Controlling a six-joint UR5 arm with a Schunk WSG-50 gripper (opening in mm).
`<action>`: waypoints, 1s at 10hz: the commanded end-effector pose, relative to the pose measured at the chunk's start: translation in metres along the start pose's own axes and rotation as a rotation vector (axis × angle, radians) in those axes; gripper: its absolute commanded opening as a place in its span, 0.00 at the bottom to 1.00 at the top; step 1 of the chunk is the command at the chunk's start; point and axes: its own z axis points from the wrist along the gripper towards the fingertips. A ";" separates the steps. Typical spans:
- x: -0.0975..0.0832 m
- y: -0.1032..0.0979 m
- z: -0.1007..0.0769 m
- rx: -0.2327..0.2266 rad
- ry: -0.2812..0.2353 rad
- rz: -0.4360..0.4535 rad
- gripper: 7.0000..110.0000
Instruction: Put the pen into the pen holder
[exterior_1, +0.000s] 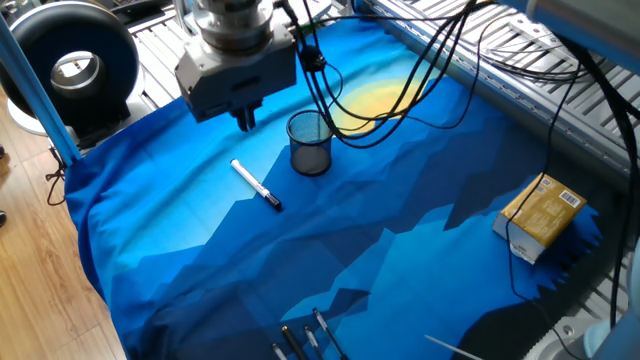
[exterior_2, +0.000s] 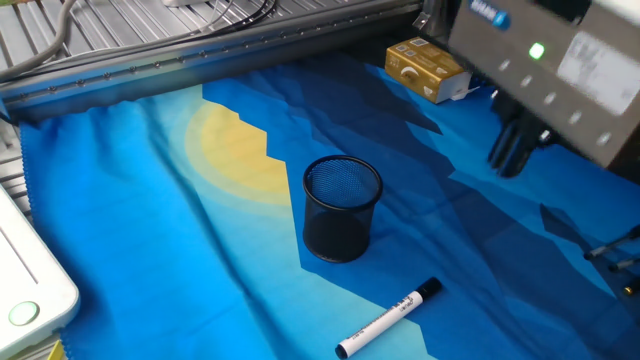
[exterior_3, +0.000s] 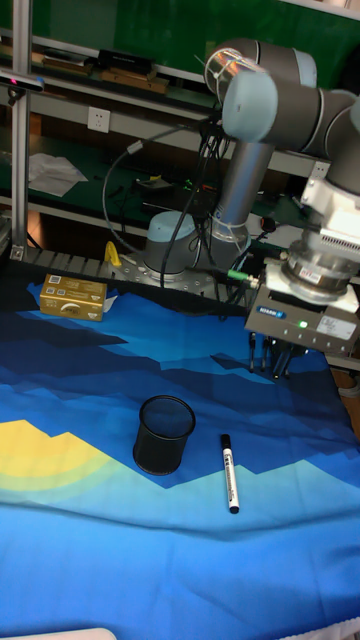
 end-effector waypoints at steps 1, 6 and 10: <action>-0.010 -0.002 0.030 -0.002 -0.020 -0.029 0.00; -0.013 -0.019 0.041 0.031 -0.022 -0.041 0.00; -0.005 -0.023 0.042 0.041 0.012 -0.073 0.00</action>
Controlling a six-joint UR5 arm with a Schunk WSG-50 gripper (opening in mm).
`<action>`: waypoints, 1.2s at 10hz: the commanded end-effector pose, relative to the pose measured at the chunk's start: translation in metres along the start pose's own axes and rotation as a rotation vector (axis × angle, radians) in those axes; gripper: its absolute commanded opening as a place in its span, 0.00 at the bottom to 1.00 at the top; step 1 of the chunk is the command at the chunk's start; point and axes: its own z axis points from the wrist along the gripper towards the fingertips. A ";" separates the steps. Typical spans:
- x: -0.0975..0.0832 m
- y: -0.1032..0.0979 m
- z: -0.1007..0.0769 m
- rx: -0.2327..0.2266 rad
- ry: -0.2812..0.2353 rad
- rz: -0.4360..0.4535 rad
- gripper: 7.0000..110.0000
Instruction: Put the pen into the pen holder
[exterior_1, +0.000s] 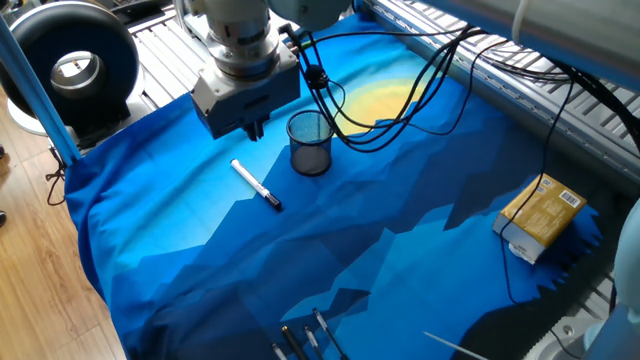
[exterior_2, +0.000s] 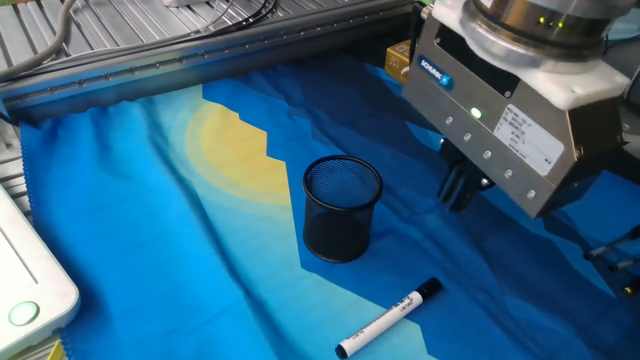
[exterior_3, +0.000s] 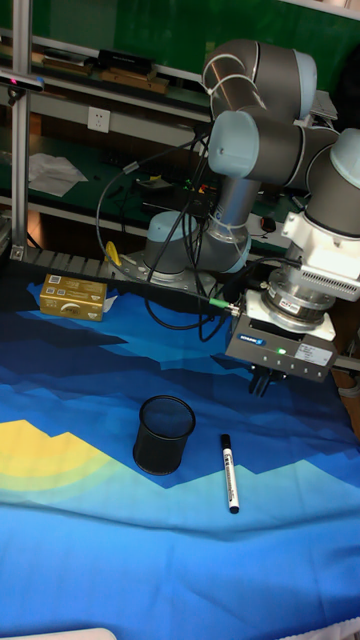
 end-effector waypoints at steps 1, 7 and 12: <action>0.005 -0.002 0.001 0.002 0.022 -0.019 0.00; 0.017 0.025 -0.001 -0.109 0.068 -0.061 0.15; 0.012 0.026 -0.001 -0.112 0.048 -0.076 0.15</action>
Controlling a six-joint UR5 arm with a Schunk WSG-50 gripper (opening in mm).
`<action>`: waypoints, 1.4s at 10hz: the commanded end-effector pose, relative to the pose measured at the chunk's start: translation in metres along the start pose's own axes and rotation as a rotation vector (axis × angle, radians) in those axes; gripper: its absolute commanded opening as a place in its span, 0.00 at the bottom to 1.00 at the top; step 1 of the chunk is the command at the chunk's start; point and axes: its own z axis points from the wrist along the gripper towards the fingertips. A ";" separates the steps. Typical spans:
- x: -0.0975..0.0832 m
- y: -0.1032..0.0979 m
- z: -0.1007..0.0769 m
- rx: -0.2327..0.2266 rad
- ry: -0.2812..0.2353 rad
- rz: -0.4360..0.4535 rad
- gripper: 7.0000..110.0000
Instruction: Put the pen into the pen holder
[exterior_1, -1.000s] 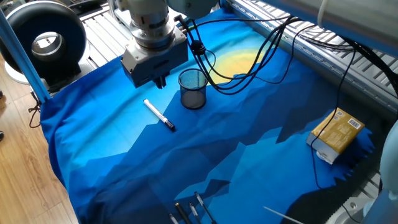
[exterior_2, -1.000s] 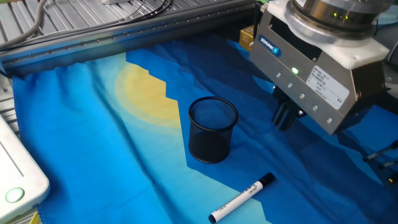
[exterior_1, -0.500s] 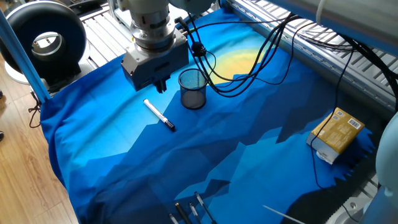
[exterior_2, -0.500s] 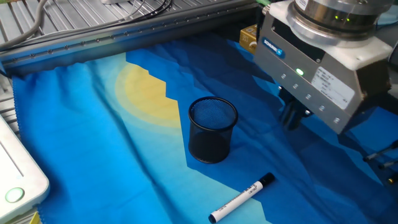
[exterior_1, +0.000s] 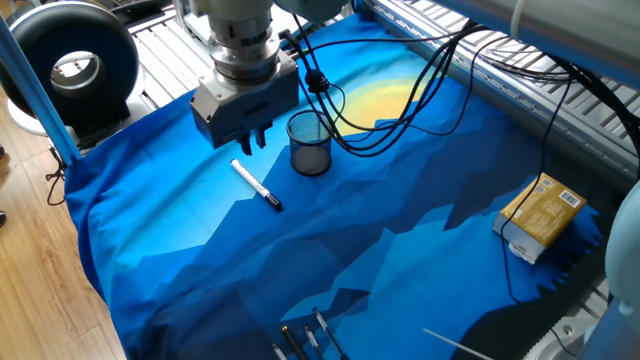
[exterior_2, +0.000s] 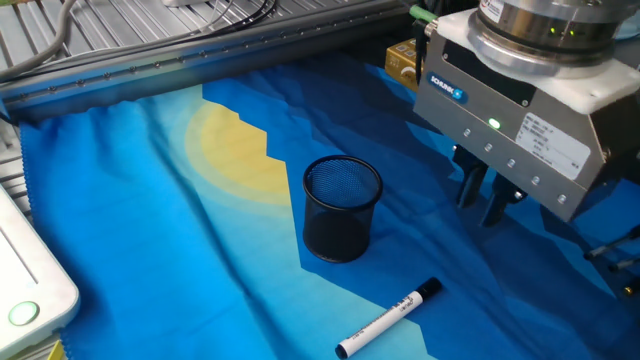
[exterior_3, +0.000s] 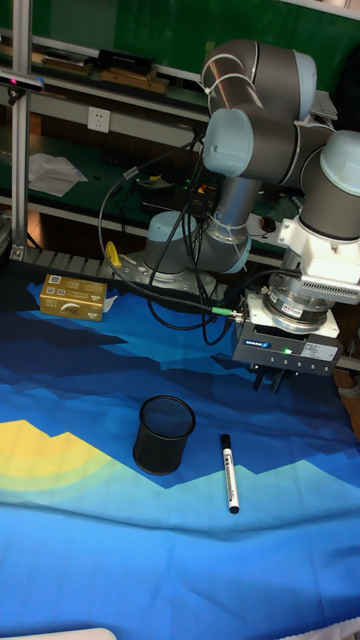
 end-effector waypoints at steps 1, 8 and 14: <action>-0.001 0.005 -0.001 -0.024 -0.002 -0.001 0.15; -0.008 -0.006 0.009 0.032 -0.012 0.017 0.15; -0.023 -0.006 0.045 0.046 -0.032 -0.016 0.15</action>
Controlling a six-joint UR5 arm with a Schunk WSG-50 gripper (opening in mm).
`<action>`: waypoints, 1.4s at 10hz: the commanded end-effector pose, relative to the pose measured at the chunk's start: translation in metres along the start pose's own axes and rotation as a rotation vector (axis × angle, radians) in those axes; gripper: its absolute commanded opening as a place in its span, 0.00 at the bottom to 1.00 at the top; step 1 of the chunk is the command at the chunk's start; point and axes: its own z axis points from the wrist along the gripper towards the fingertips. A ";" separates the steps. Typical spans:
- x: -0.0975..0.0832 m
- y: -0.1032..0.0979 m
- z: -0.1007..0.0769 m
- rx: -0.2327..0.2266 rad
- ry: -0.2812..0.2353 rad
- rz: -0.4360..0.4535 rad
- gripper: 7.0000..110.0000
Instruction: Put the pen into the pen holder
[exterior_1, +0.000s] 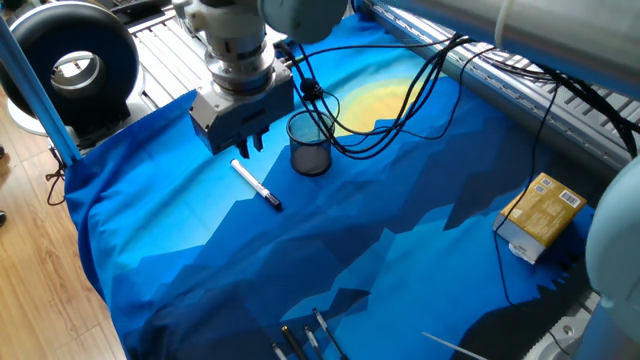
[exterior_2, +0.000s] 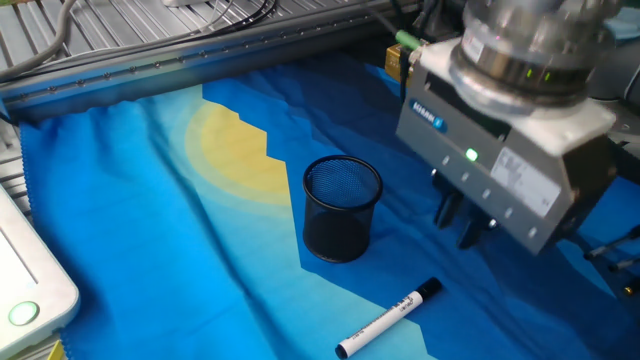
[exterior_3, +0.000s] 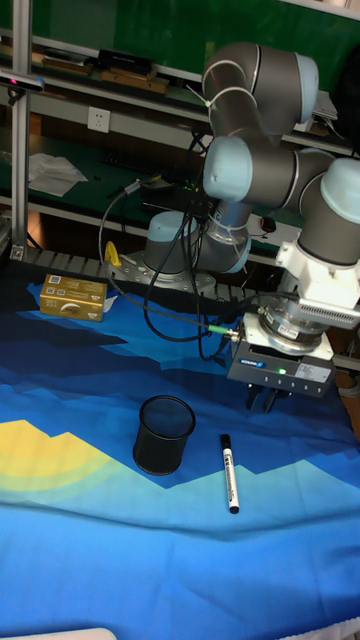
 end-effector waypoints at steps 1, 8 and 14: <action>-0.007 0.002 0.018 0.000 -0.011 -0.047 0.15; -0.017 -0.004 0.055 0.000 -0.039 -0.081 0.15; -0.019 -0.012 0.087 -0.017 -0.074 -0.067 0.36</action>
